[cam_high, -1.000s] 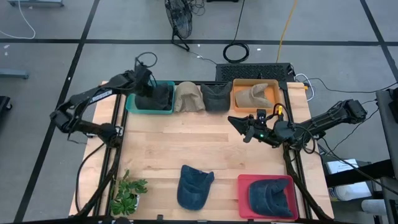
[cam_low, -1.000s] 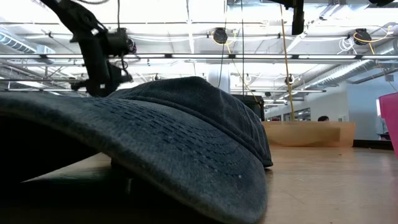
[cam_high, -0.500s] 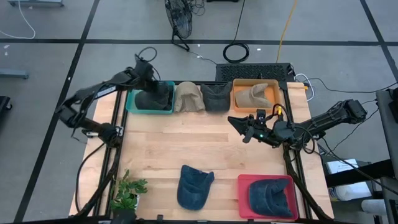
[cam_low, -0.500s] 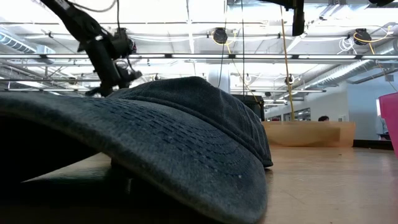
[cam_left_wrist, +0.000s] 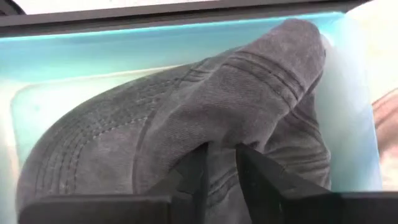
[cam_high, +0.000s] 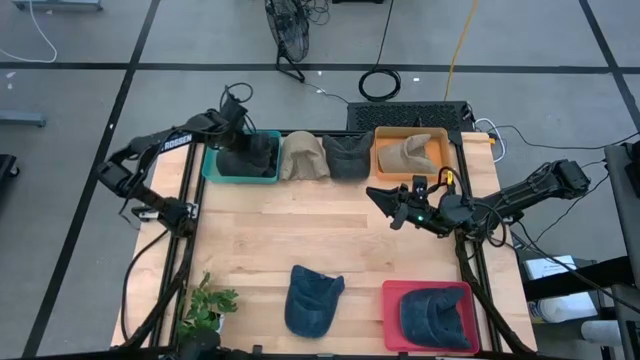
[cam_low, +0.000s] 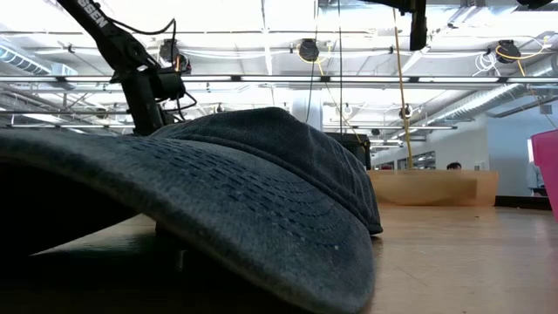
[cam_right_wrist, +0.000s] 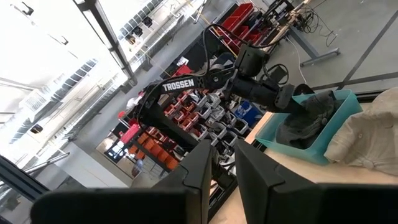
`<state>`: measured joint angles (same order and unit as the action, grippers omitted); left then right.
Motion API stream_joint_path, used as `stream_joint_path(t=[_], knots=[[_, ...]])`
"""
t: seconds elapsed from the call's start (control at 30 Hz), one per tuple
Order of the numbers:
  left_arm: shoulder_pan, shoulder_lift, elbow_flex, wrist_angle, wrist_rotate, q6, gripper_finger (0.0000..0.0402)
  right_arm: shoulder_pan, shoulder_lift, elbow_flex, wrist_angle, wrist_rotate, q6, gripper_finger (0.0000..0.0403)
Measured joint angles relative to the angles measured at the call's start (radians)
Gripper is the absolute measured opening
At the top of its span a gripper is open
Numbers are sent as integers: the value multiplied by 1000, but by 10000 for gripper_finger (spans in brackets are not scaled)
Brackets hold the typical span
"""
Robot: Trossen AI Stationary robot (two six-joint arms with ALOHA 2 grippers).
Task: Pick & Place hat
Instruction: Put the bottom black cap into the green bin, then adjust the green bin
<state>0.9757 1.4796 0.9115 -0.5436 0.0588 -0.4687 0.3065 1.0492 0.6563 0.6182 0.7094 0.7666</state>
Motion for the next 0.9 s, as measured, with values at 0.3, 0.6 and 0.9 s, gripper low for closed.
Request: stream_joint_path(t=[0.3,0.6,0.9], knots=[[5,-134,1,26,156,-97,93,-19,0,0,-1,0,-50,54],[-87,-343,1,31,159,-160,93,-138,0,0,147,-3,-37,54],[-336,-418,1,-4,151,-78,93,-182,0,0,136,-75,-49,54]])
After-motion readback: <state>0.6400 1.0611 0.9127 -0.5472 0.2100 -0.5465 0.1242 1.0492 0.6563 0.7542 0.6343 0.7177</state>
